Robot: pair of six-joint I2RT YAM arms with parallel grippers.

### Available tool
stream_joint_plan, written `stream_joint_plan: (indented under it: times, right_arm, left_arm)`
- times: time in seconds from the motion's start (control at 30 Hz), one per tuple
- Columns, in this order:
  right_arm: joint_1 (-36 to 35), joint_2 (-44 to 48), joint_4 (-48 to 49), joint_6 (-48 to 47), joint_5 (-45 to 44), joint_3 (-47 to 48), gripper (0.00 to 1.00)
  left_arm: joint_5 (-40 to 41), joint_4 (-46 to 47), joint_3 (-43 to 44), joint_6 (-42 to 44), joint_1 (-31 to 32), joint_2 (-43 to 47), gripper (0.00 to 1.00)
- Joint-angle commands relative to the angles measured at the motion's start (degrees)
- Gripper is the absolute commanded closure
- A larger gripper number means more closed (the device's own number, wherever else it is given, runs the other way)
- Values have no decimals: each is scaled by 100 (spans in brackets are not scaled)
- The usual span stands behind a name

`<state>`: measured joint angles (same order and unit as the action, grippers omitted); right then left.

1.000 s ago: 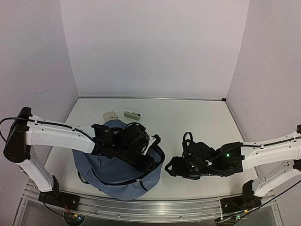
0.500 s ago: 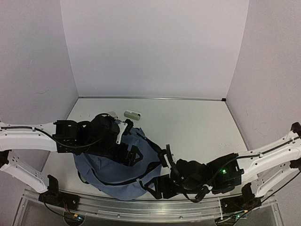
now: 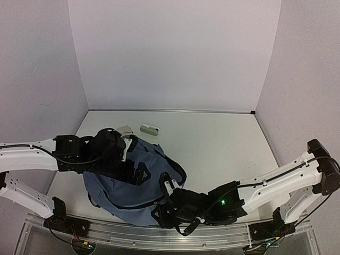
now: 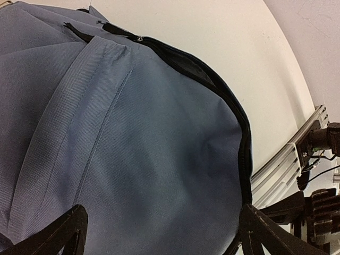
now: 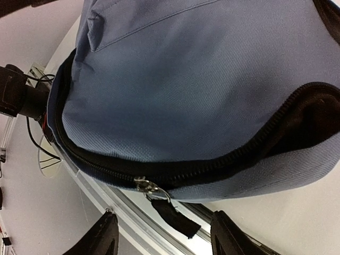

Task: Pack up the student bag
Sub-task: Zip the student bag at the center of the board.

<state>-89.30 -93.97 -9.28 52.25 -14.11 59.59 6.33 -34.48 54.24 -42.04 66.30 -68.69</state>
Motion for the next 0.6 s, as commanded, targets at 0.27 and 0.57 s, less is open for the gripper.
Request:
stream_joint_plan:
  times: [0.27,0.57]
  right_arm:
    - [-4,89,57,93,-498,259,100]
    - [136,502,-327,283,-813,195,100]
  left_arm:
    - [-900,125,13,598,-88,-215,0]
    - [-2312,425,-230,1234,-82,-158,18]
